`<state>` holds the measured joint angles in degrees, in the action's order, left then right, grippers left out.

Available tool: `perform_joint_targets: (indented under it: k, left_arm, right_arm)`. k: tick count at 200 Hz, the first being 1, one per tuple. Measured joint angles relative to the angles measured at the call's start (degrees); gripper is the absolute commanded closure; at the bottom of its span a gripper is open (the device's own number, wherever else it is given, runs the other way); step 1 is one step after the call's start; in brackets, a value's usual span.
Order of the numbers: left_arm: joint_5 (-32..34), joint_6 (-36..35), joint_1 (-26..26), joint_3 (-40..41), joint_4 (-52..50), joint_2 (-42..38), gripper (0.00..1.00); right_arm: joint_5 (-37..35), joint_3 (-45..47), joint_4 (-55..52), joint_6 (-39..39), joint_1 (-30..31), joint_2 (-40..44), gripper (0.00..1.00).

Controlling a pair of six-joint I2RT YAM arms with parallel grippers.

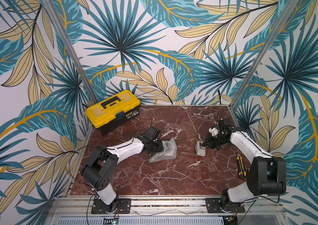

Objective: Wrap mugs in bubble wrap
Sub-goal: Tear off the tape using the Tape Cutter.

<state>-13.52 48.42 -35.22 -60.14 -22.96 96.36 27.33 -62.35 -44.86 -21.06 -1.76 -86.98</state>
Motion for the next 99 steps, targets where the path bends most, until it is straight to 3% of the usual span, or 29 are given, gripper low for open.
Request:
perform_joint_targets:
  k: [99]
  left_arm:
    - [-0.02, 0.00, 0.00, 0.07, 0.09, 0.00, 0.67]
  right_arm:
    - [-0.04, -0.04, 0.94, -0.13, 0.22, 1.55, 1.00]
